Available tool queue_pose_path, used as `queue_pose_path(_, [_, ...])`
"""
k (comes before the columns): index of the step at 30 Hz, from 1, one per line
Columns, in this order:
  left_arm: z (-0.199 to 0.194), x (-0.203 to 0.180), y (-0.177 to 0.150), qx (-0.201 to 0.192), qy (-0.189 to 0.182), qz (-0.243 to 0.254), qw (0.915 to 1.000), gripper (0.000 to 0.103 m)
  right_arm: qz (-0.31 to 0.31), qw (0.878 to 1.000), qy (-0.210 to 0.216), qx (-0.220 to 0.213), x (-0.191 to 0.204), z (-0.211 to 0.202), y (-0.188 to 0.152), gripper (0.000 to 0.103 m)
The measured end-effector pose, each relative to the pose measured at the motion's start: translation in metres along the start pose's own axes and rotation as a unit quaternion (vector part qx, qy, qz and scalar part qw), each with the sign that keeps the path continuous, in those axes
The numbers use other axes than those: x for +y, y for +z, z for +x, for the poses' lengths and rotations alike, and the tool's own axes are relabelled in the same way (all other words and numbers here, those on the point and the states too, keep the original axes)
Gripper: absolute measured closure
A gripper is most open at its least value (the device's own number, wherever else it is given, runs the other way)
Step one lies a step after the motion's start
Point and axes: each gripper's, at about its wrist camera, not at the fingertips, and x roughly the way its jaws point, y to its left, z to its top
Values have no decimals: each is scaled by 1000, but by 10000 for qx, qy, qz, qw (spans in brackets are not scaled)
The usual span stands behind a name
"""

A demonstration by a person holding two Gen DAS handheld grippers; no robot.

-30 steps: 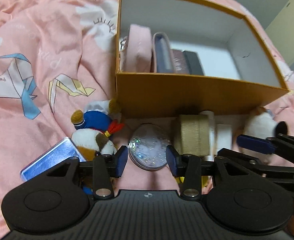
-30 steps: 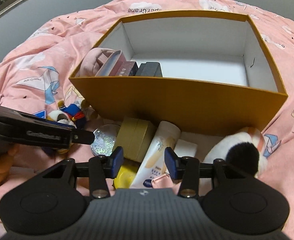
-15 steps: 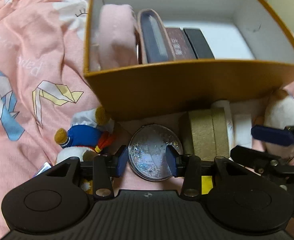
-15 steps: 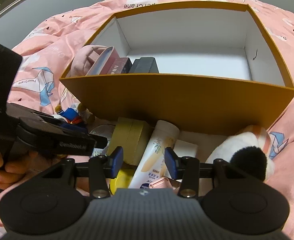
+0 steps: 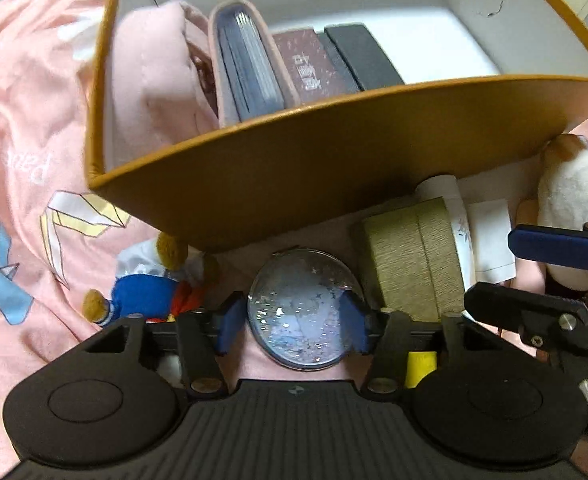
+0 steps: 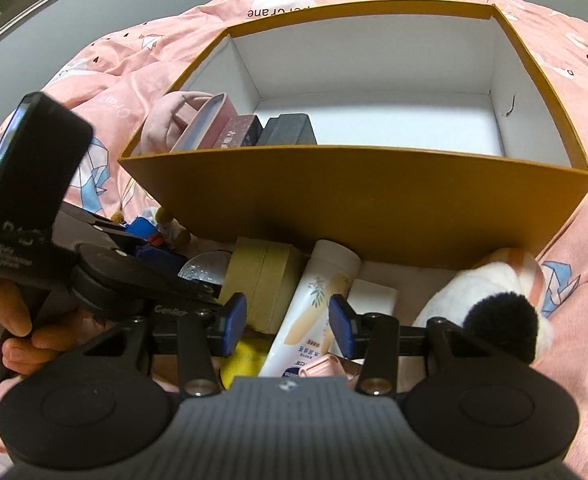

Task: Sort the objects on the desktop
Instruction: 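Grasp the round glittery compact with the left tool while the right tool grasps the olive-gold box, then lift the compact and the olive-gold box up and carry them over the orange box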

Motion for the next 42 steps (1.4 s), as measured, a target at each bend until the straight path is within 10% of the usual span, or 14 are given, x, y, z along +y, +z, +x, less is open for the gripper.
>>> queue_pose_path(18, [-46, 16, -23, -696, -1047, -97, 9920, 74, 94, 9999, 22, 51, -2, 1, -1, 55])
queue_pose_path(34, [-33, 15, -34, -729, -496, -604, 9943, 84, 160, 9993, 232, 264, 19, 31, 28, 52])
queue_pose_path(42, [-36, 22, -38, -749, -449, -699, 9937, 84, -279, 9984, -327, 367, 38, 49, 30, 48])
